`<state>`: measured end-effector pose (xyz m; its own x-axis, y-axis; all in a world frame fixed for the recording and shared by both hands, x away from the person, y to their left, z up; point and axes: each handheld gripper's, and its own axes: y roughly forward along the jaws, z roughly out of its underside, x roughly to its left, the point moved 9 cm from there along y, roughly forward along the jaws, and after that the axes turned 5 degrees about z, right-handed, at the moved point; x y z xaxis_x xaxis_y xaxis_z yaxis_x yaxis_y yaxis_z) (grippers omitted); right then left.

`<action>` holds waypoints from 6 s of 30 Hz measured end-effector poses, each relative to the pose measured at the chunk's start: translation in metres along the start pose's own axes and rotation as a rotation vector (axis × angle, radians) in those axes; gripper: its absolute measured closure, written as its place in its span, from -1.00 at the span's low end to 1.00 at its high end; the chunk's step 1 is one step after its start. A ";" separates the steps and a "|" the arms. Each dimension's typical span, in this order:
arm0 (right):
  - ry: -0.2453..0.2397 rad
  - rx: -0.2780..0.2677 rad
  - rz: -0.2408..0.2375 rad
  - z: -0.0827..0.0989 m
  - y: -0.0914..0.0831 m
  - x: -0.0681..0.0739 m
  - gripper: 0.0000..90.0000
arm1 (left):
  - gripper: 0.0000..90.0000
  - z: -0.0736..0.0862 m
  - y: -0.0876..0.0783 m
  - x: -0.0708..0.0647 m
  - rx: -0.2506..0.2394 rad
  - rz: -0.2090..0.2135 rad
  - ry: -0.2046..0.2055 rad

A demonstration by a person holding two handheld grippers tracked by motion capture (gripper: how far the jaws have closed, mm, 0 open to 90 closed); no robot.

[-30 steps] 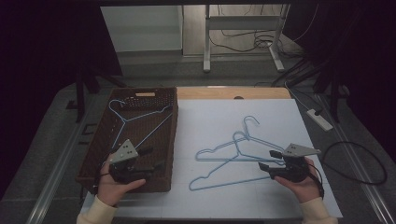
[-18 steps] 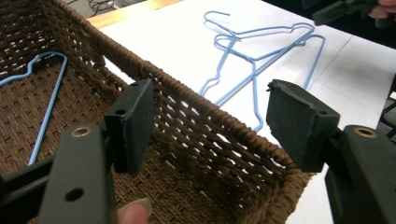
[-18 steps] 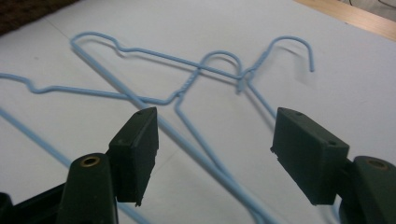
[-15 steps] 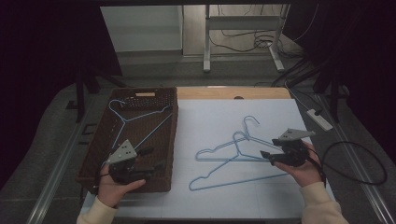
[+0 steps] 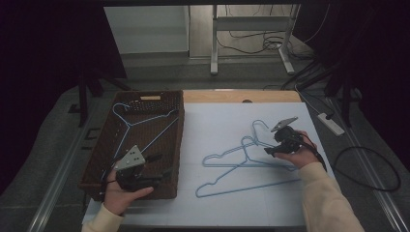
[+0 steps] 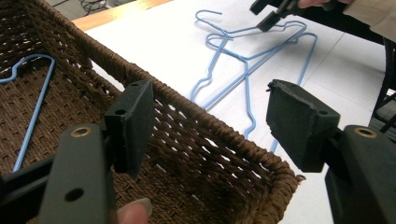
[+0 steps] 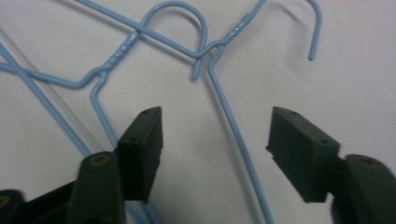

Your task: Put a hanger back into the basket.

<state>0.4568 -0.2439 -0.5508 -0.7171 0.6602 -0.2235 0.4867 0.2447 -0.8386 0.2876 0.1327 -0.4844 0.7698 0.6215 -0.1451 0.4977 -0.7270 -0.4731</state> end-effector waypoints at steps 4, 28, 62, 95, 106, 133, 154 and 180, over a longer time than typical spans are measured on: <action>-0.045 0.057 -0.003 -0.003 0.011 -0.004 -0.09 | -0.25 0.000 0.001 0.000 0.001 0.004 0.001; -0.271 0.175 0.028 -0.015 0.025 0.006 0.94 | -0.25 -0.002 -0.004 0.000 -0.010 0.000 0.002; -0.208 -0.291 -0.057 -0.006 -0.068 0.059 0.95 | -0.25 -0.008 0.000 -0.008 0.008 -0.003 0.022; -0.158 -0.443 -0.195 -0.010 -0.121 0.079 0.96 | -0.25 -0.031 0.015 -0.022 0.005 0.026 0.076; -0.149 -0.449 -0.207 -0.008 -0.125 0.079 0.96 | -0.25 -0.055 0.043 -0.029 0.019 0.092 0.080; -0.149 -0.457 -0.224 -0.009 -0.128 0.079 0.96 | -0.25 -0.086 0.123 -0.041 0.177 0.164 0.191; -0.195 -0.471 -0.264 -0.011 -0.132 0.087 0.95 | 0.46 -0.080 0.164 -0.055 0.348 0.187 0.381; -0.048 -0.640 -0.086 -0.023 -0.147 0.063 0.33 | 0.92 -0.084 0.135 -0.062 0.280 0.194 0.381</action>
<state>0.3516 -0.2214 -0.4301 -0.7812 0.5904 -0.2029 0.6168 0.6801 -0.3963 0.3407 -0.0287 -0.4661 0.9544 0.2945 0.0492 0.2454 -0.6798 -0.6911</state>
